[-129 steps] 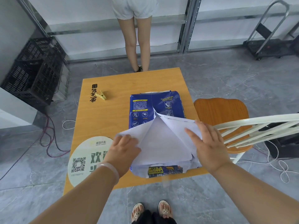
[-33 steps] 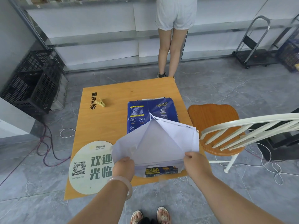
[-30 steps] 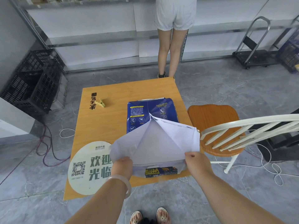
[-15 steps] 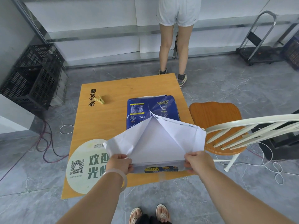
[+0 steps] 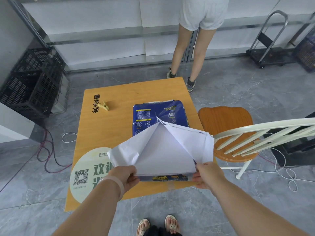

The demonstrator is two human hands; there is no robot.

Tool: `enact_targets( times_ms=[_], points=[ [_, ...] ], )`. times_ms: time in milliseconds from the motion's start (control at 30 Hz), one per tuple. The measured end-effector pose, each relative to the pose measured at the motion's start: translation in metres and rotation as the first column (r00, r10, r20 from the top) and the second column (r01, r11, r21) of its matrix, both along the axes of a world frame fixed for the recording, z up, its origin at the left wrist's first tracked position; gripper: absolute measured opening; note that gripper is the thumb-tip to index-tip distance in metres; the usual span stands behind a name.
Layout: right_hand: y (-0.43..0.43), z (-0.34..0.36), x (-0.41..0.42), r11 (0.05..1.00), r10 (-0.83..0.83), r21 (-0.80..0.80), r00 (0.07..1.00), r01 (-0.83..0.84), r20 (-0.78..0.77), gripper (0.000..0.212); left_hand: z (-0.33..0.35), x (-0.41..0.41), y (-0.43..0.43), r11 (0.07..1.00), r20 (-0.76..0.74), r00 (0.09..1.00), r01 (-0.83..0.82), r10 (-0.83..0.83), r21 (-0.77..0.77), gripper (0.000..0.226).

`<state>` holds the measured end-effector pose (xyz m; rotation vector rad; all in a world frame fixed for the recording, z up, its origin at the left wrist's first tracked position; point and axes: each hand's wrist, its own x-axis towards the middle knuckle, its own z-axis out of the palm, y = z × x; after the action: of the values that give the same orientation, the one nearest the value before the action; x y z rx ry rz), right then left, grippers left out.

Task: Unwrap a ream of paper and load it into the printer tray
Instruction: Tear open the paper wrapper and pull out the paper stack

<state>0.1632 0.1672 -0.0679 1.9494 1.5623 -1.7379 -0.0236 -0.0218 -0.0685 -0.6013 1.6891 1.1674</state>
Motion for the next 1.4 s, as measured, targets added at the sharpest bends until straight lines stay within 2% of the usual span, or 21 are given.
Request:
enact_targets(
  times_ms=[167,267,433,667,833,1000,1133,1233,1333,1400],
  points=[
    [-0.003,-0.008,-0.003,0.996,-0.076,-0.042,0.997,0.075,-0.018,0.018,-0.001,0.007,0.005,0.994,-0.035,0.994,0.106,-0.106,-0.01,0.003],
    [-0.005,-0.011,-0.004,0.996,-0.085,-0.011,0.996,0.085,-0.034,0.024,-0.001,0.009,0.006,0.994,-0.072,0.992,0.109,-0.107,0.022,0.013],
    [-0.005,-0.006,-0.002,0.994,-0.101,0.038,0.992,0.104,-0.07,0.024,0.006,0.008,0.0,0.986,-0.008,0.988,0.155,-0.154,0.056,0.015],
    [-0.008,-0.003,0.0,0.998,-0.015,-0.055,0.992,0.008,-0.122,0.023,0.011,0.01,-0.003,0.971,0.025,0.972,0.234,-0.235,0.046,0.014],
    [-0.01,-0.007,-0.003,0.995,-0.067,-0.087,0.984,0.053,-0.168,0.022,0.008,0.011,-0.003,0.978,0.033,0.977,0.207,-0.208,0.033,0.007],
    [-0.011,-0.006,0.0,0.994,-0.069,-0.102,0.978,0.05,-0.196,0.018,-0.002,0.017,-0.006,0.966,-0.047,0.965,0.257,-0.256,0.019,0.008],
    [-0.011,-0.002,0.01,0.984,-0.063,-0.175,0.979,0.029,-0.193,0.007,0.001,0.022,-0.012,0.955,-0.021,0.956,0.293,-0.292,0.039,0.013],
    [-0.012,0.001,0.013,0.977,-0.068,-0.212,0.978,0.025,-0.197,0.013,0.003,0.024,-0.01,0.964,0.018,0.964,0.263,-0.264,0.031,0.015],
    [-0.012,-0.001,0.007,0.98,-0.092,-0.193,0.97,0.049,-0.223,0.019,0.002,0.027,-0.003,0.985,0.033,0.985,0.17,-0.17,0.022,0.023],
    [-0.012,-0.003,0.002,0.983,-0.069,-0.181,0.971,0.028,-0.227,0.021,0.0,0.03,0.0,0.99,0.018,0.991,0.13,-0.131,0.046,0.02]
  ],
)
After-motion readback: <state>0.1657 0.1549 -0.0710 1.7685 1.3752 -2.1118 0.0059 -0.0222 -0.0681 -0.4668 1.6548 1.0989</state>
